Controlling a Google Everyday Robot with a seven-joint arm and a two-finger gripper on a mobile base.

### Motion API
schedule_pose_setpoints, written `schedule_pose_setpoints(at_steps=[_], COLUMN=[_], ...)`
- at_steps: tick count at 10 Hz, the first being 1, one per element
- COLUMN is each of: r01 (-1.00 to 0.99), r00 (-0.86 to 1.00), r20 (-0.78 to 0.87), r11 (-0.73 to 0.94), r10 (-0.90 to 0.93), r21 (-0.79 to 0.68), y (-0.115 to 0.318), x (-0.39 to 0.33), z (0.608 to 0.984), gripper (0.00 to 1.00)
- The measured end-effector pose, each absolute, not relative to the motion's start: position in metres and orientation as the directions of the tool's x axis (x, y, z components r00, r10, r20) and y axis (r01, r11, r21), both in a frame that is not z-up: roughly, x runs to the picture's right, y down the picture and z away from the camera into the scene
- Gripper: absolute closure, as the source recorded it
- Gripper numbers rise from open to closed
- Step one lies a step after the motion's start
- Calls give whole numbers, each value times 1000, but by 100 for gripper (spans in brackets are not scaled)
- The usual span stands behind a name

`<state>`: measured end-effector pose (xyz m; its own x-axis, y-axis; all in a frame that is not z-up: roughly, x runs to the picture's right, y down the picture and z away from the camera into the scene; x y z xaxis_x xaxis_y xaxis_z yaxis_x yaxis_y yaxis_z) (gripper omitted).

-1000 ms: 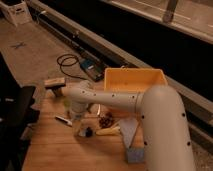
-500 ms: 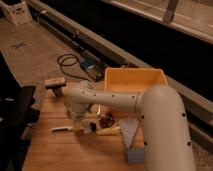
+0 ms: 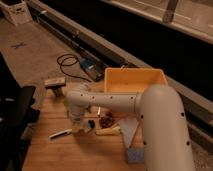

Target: Place brush in plastic cup

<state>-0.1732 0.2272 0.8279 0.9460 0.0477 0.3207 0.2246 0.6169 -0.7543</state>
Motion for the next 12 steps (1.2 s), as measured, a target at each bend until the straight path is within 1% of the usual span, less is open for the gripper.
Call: schedule_pose_setpoints(at_steps=[2,4,5,7,8,9,10,12], r01=[230,260,276,331,360,433,513,659], r00=[946,938,933,911,897,857,801,645], r20=[321,345,360,402,425,479,543,670], r11=[623,671,691,741,756,766,757,711], r10=[36,-6,-24,-89,-120,-187,-253,-367], r21=[-748,-695,-669,-584,-547,-476,-404,-245], y=[225,201,186,137,119,92,76,62], x=[-172,-174,-176,-180,-184,-193,-205,-230], z=[827,818,811,783,774,765,760,751], gripper=[100,100,100,100,100,100,100,100])
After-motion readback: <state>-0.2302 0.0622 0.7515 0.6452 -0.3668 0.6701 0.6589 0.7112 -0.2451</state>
